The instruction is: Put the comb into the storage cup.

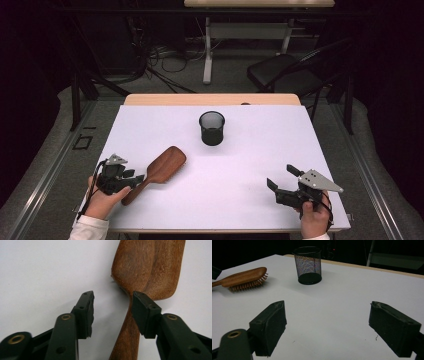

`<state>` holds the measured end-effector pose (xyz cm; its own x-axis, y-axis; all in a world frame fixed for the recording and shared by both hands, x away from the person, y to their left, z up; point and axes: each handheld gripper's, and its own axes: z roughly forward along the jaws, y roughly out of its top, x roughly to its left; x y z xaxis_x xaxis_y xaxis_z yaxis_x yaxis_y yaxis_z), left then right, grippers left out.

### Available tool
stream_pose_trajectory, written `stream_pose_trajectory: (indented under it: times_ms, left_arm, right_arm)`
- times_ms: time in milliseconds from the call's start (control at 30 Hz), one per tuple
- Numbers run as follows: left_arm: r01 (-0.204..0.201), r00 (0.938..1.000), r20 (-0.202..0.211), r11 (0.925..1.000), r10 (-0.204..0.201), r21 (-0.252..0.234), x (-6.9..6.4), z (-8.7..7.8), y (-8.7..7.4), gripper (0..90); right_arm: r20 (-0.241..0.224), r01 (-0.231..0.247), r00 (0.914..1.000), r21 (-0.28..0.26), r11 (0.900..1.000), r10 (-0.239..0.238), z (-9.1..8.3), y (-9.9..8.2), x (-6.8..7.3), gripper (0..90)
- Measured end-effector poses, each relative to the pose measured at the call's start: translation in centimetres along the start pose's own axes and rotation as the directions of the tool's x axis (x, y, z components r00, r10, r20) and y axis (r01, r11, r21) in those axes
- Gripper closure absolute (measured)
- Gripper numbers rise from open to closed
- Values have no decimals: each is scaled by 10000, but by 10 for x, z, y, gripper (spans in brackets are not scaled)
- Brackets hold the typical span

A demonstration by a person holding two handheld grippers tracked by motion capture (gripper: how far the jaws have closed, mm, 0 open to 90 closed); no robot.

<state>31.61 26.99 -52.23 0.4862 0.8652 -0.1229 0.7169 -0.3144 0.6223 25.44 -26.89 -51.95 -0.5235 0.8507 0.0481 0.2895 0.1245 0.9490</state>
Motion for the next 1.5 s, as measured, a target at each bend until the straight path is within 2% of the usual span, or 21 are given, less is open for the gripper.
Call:
stream_pose_trajectory:
  times_ms: [167, 300, 400, 433, 500, 633, 867, 1000, 1067, 1133, 1233, 1300, 1367, 1433, 1500]
  left_arm:
    - [-76, 10000, 64, 10000, 76, 50, -1, -1, 0, 474]
    - [-283, 9995, 108, 9995, 282, 159, -3, -2, 2, 458]
    - [-196, 9997, 165, 9995, 192, 253, -3, -1, 3, 458]
    - [-170, 9996, 219, 9996, 164, 243, -3, -2, 3, 458]
    - [-540, 9980, 329, 9985, 540, -33, -2, -2, 2, 459]
    - [-449, 9982, 401, 9989, 445, 99, -3, -3, 3, 457]
    - [-925, 9952, 300, 9954, 933, -255, -4, -5, 5, 375]
    - [-988, 9944, 369, 9949, 995, -203, -5, -6, 6, 365]
    - [-1134, 9928, 361, 9934, 1141, -196, -5, -5, 7, 331]
    - [-920, 9949, 425, 9958, 917, 45, -4, -4, 7, 260]
    - [-1010, 9938, 452, 9948, 1014, -116, -4, -3, 7, 224]
    - [-1110, 9926, 481, 9938, 1112, -63, -4, -3, 8, 160]
    - [-1172, 9922, 419, 9930, 1177, -152, -5, -3, 8, 155]
    - [-920, 9939, 594, 9956, 928, -164, -5, -3, 9, 129]
    - [-909, 9936, 642, 9955, 925, -265, -4, -3, 10, 59]
  right_arm:
    - [17, 19, 10000, 14, 10000, -19, 0, 0, 0, 138]
    - [9, -7, 10000, 27, 10000, 7, 0, 0, 0, 138]
    - [3, -2, 10000, -7, 10000, 2, 0, 0, 0, 138]
    - [5, -1, 10000, -6, 10000, 1, 0, 0, 0, 138]
    - [11, 0, 10000, -5, 10000, 0, 0, 0, 0, 138]
    - [7, 1, 10000, 23, 10000, -1, 0, 0, -1, 138]
    - [23, -64, 10000, 49, 10000, 64, 1, -1, 0, 138]
    - [22, -58, 10000, 45, 10000, 58, 1, -1, 0, 138]
    - [30, -11, 10000, 36, 10000, 11, 1, -1, -1, 138]
    - [23, 22, 10000, 47, 10000, -22, 1, -1, -1, 138]
    - [30, 19, 10000, 80, 10000, -19, 1, 0, 0, 138]
    - [16, 18, 10000, 87, 10000, -19, 1, -1, 0, 138]
    - [18, 18, 10000, 78, 10000, -18, 2, -1, 1, 138]
    - [38, 26, 10000, 55, 10000, -26, 3, -1, 1, 138]
    - [40, 24, 10000, 53, 10000, -25, 2, -1, 1, 138]
